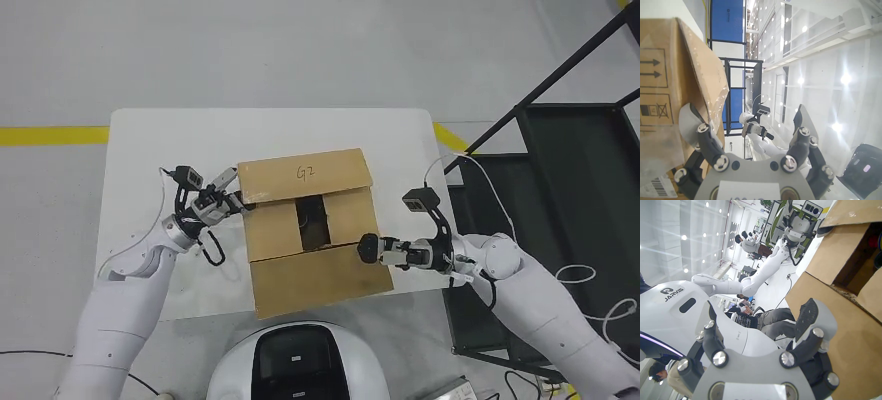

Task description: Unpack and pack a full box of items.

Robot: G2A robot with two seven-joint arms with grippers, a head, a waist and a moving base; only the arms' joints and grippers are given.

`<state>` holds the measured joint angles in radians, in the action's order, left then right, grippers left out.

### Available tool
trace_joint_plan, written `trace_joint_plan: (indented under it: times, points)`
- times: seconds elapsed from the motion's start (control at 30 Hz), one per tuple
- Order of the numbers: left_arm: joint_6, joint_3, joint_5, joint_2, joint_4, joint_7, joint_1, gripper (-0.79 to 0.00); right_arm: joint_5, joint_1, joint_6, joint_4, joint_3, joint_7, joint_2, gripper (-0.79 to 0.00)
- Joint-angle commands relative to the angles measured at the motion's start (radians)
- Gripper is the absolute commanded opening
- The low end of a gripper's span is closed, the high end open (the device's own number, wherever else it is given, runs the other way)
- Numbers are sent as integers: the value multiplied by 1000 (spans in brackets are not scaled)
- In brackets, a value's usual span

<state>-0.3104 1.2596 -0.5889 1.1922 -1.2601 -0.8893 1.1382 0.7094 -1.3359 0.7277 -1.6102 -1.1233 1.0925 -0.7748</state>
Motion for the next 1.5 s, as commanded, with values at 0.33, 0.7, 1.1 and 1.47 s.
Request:
trace_joint_plan:
  times: [0.33, 0.7, 1.1, 1.47]
  points:
    - [-14, -55, -110, 33, 96, 14, -185, 0, 4, 36, 7, 49, 36, -7, -4, 0]
    - [-109, -221, -127, 122, 422, 151, -441, 0, 14, 40, 23, 106, 45, -23, -4, 0]
    - [-191, -340, 164, 185, 713, 435, -581, 0, 6, 62, 10, 137, 81, -10, -11, 0]
    - [-191, -409, 478, 184, 791, 462, -617, 0, -11, 109, 1, 161, 137, -2, -28, 0]
